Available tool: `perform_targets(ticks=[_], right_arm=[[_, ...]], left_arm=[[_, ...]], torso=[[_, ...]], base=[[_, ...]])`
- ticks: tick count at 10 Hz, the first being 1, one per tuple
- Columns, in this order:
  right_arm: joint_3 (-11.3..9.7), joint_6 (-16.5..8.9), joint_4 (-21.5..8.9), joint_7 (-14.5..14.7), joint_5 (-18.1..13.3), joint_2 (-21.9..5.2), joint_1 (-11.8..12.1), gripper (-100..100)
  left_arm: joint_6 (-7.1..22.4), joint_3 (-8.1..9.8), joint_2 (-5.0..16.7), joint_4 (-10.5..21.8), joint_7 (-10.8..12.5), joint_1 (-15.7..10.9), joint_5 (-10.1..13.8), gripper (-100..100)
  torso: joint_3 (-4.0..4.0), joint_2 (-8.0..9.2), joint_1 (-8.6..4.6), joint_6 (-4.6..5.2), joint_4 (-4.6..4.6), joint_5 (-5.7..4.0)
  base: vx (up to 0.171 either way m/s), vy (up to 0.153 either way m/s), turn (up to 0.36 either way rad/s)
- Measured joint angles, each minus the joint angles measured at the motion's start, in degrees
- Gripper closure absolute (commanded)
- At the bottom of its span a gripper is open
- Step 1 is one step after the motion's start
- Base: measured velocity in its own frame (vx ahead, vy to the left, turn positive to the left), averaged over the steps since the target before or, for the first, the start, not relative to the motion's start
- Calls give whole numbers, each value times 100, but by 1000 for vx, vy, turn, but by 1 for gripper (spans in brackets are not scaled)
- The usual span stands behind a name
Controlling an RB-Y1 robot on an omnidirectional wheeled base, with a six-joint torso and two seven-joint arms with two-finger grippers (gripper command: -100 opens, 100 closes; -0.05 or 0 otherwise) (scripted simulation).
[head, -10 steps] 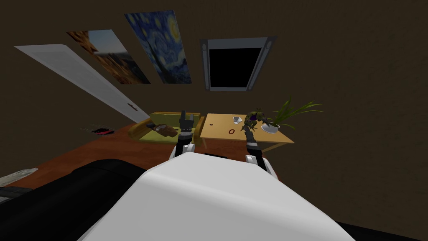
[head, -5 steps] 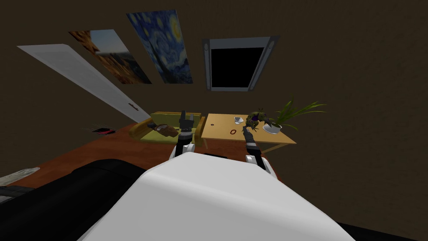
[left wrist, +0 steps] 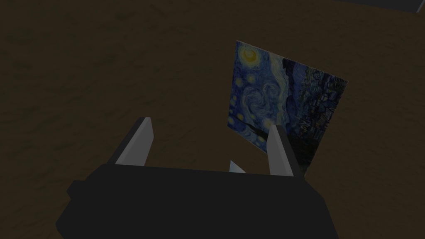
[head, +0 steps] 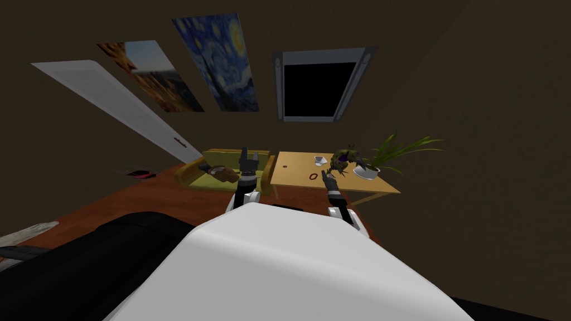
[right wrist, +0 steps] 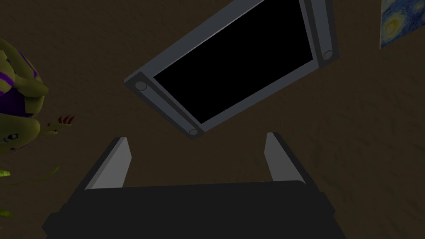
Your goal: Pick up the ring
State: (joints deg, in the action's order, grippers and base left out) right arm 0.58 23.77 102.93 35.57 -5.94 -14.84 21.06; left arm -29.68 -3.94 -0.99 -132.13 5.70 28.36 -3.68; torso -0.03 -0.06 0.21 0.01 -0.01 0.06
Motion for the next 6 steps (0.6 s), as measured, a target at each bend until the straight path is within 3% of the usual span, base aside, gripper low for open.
perform_targets(ticks=[6], right_arm=[[-26,-98,-534,896,-127,-189,-227,-100]], left_arm=[[0,0,0,0,0,0,0,0]], torso=[[1,2,-1,0,1,0]], base=[[10,49,12]])
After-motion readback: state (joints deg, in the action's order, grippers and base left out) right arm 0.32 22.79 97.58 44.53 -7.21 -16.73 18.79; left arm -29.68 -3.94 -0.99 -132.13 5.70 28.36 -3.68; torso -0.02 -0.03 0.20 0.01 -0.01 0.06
